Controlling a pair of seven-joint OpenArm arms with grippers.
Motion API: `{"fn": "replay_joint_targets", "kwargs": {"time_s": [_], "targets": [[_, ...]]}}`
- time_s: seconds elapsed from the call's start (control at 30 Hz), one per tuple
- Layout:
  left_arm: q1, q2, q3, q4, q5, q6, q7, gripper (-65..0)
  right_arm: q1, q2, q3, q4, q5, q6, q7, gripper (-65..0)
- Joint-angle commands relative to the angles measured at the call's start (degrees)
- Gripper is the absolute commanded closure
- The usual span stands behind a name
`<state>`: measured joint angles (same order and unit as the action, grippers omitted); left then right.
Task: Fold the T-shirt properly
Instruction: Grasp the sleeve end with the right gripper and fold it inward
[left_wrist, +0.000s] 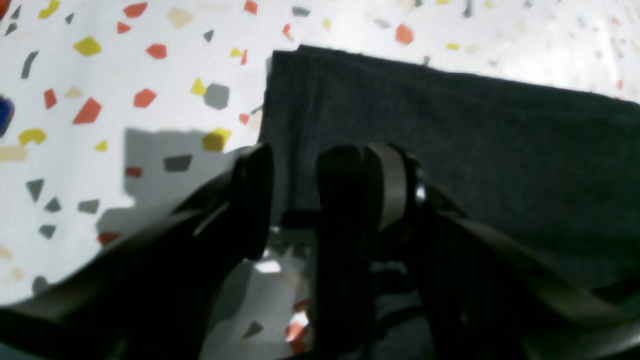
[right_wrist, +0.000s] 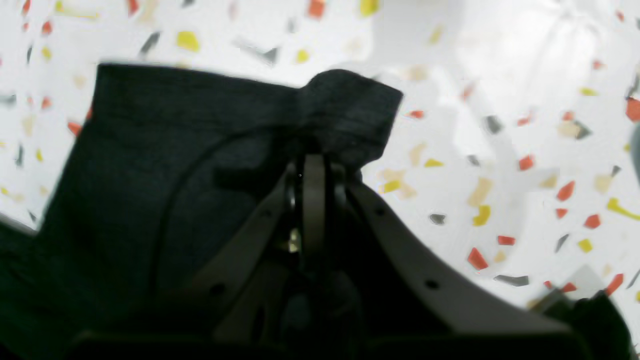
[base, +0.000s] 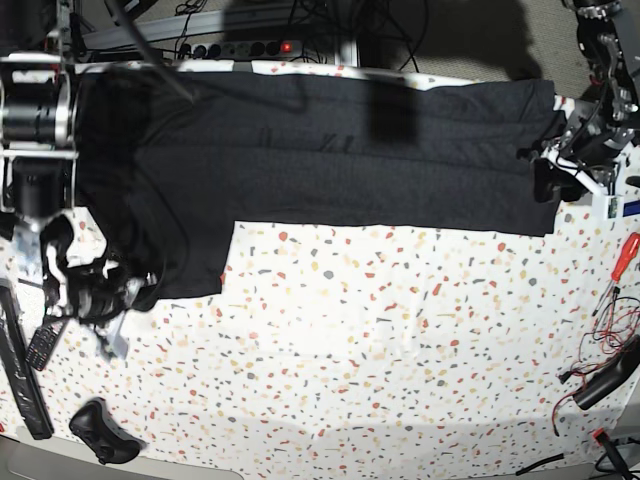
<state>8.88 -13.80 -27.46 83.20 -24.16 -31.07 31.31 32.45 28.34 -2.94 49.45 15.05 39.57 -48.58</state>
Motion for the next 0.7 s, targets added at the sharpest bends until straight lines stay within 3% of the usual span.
{"fn": "replay_joint_targets", "kwargs": {"time_s": [0.0, 0.17, 0.4, 0.67], "targets": [[-0.6, -0.8, -0.3, 1.1, -0.7, -0.2, -1.3, -27.7, -0.4, 0.9, 0.2, 3.8, 0.6, 0.1, 0.0, 0.0], [-0.6, -0.8, -0.3, 1.1, -0.7, -0.2, -1.3, -27.7, -12.3, 0.9, 0.3, 21.9, 1.0, -0.3, -0.7, 0.0], [-0.4, -0.8, -0.3, 1.1, -0.7, -0.2, -1.3, -27.7, -27.2, 0.9, 1.5, 47.0, 9.7, -1.9, -5.0, 0.0], [-0.3, -0.8, -0.3, 1.1, -0.7, -0.2, -1.3, -27.7, -40.5, 0.9, 1.5, 61.9, 11.1, -2.5, -6.8, 0.0]]}}
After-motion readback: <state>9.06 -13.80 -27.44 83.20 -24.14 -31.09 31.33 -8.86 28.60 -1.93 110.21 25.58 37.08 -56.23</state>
